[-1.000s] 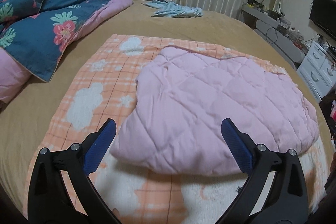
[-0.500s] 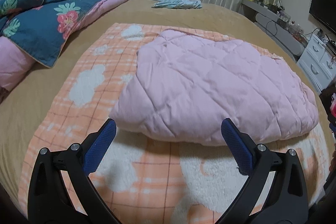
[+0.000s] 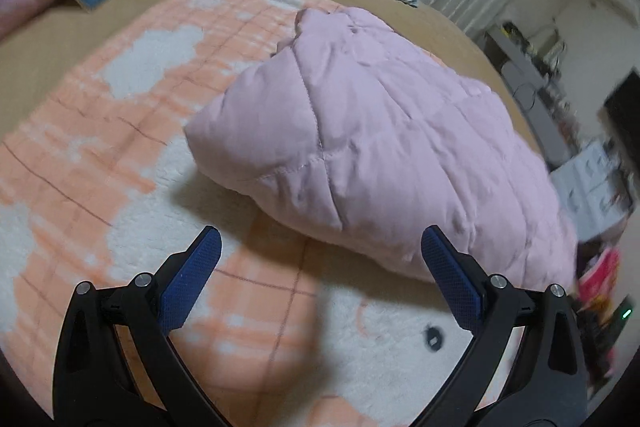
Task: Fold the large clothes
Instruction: 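Slide both open tools under the edge of the folded pink jacket, then close both tools on the jacket edge and lift it up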
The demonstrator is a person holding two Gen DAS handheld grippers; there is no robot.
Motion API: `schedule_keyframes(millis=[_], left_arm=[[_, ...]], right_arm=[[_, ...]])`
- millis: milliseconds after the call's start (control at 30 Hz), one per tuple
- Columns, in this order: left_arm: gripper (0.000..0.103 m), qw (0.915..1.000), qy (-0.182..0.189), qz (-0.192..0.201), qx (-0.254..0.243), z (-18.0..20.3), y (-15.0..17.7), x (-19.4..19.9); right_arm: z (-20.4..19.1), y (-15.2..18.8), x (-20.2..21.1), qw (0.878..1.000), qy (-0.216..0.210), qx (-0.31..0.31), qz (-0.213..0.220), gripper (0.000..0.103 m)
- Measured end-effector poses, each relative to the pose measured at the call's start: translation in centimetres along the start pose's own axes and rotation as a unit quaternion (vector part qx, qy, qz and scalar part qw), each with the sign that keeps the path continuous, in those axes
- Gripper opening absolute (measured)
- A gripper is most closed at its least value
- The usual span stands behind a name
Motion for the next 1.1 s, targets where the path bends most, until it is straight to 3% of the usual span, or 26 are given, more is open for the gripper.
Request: schedule_keyframes(millis=[267,733,1100], left_arm=[[0.094,0.9935,0.059,-0.033,0.092,0.2,-0.7,-2.9],[0.095,0.9926,0.055,-0.030,0.104,1.7,-2.3,-5.6],[0.095,0.9905,0.082,-0.017,0.109,1.8,-3.1,-7.0]], right_arm=[[0.7,-1.4,-2.6,0.998,-0.020,-0.058,-0.008,0.099],[1.3,-2.7,-7.6,0.991,-0.070,-0.109,-0.038,0.099],[1.2,-3.6,-10.1,0.991,-0.088,-0.102,-0.020,0.099]])
Point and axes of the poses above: each gripper's, at about its wrist camera, not at the fingertips, and x roughly against the way its jaws point, z to its right, y to its underside, the point moved 5 cm from there along -x, roughly the way its jaws point, and after that the axes turned 9 degrees about -y, right-handed, at the moved point
